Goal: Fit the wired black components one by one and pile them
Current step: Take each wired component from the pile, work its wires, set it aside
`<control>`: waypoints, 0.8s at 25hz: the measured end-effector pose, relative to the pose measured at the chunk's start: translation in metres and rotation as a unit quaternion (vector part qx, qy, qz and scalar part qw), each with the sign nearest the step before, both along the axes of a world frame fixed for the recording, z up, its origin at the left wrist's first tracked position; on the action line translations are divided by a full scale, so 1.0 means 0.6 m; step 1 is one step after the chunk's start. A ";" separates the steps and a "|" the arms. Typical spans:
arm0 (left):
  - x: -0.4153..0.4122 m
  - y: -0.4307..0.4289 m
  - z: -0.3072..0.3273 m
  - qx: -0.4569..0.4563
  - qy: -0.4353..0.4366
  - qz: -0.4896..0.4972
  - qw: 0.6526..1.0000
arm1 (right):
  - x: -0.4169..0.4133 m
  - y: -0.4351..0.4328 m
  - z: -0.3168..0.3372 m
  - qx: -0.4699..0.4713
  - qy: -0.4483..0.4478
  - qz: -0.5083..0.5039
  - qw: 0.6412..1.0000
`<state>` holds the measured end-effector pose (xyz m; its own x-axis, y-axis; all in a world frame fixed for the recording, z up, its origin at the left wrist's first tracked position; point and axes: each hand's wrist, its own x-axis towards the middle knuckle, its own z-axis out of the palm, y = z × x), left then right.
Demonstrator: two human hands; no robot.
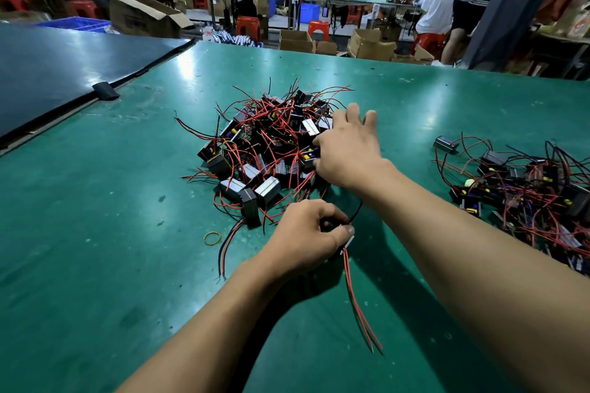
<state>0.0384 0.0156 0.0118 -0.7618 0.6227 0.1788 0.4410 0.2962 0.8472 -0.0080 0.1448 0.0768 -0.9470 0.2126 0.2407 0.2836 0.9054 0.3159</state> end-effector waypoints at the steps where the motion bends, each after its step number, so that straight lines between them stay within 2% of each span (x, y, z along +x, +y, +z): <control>1: 0.000 0.000 0.000 -0.001 -0.003 0.000 1.000 | -0.001 0.002 0.000 0.006 -0.016 -0.002 1.000; 6: 0.000 -0.001 0.005 -0.010 0.004 0.009 1.000 | -0.002 0.011 -0.011 -0.102 0.004 0.084 0.991; 10: -0.001 -0.004 0.008 -0.015 0.018 0.015 1.000 | -0.005 0.025 -0.019 -0.108 0.058 0.125 0.985; 12: -0.004 -0.006 0.008 -0.008 0.020 0.025 0.999 | -0.005 0.033 -0.018 -0.175 0.080 0.145 0.970; 14: -0.007 -0.005 0.007 -0.020 0.039 0.032 0.998 | -0.001 0.042 -0.015 -0.321 0.123 0.170 0.923; 15: -0.008 -0.004 0.006 -0.032 0.056 0.038 0.997 | 0.002 0.047 -0.013 -0.425 0.140 0.185 0.875; 17: -0.011 -0.004 0.005 -0.044 0.077 0.060 0.994 | 0.010 0.052 -0.002 -0.628 0.156 0.195 0.737; 18: -0.012 -0.004 0.005 -0.042 0.079 0.070 0.994 | 0.012 0.054 0.004 -0.685 0.172 0.183 0.683; 19: -0.013 -0.004 0.005 -0.038 0.076 0.075 0.994 | 0.012 0.057 0.011 -0.705 0.189 0.157 0.665; 20: -0.013 -0.004 0.005 -0.037 0.071 0.075 0.994 | 0.011 0.060 0.019 -0.697 0.195 0.125 0.679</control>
<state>0.0303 0.0132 0.0146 -0.8174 0.5196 0.2486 0.5003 0.4265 0.7536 -0.0013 0.1808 0.0880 -0.9177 0.3357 0.2126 -0.1171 0.2828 -0.9520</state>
